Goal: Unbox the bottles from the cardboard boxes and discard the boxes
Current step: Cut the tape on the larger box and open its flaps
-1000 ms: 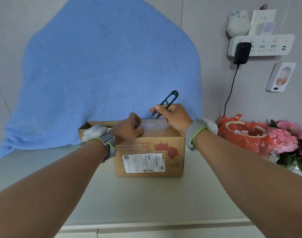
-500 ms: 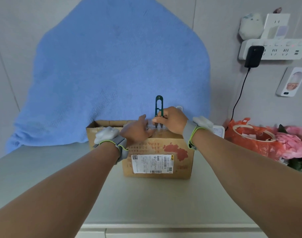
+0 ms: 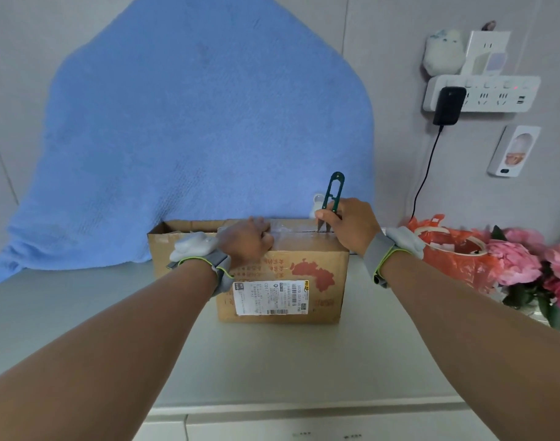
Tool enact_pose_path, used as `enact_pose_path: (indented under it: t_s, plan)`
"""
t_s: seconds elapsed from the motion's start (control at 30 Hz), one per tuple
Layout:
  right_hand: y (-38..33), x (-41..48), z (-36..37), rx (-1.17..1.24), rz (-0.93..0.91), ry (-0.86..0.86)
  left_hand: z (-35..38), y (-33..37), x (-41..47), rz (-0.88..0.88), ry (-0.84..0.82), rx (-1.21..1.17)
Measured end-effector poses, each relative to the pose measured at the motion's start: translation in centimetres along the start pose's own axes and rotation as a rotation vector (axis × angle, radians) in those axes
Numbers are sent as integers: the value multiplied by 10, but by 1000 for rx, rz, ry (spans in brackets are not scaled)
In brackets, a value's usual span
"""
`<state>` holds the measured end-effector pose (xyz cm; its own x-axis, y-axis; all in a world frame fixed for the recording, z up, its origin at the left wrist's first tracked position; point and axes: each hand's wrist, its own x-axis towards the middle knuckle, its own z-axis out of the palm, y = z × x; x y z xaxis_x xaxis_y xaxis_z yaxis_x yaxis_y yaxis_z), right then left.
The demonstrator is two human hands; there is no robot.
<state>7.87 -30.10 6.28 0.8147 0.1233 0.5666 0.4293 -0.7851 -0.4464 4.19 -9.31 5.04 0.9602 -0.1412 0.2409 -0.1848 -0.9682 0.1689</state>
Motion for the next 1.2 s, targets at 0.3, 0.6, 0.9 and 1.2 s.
enact_pose_path:
  t_s: [0.3,0.6,0.9,1.2]
  plan:
    - [98,-57,-28,-201,281,-130,6,-4,10,-19,-38,25]
    - [133,-86,-15,-687,259,-602,7,-4,3,16,2,36]
    - [101,-56,-8,-409,169,-302,5,0,5,2,-39,90]
    - [-26,-30,-8,-84,-229,-342,12,-6,6,-6,-13,87]
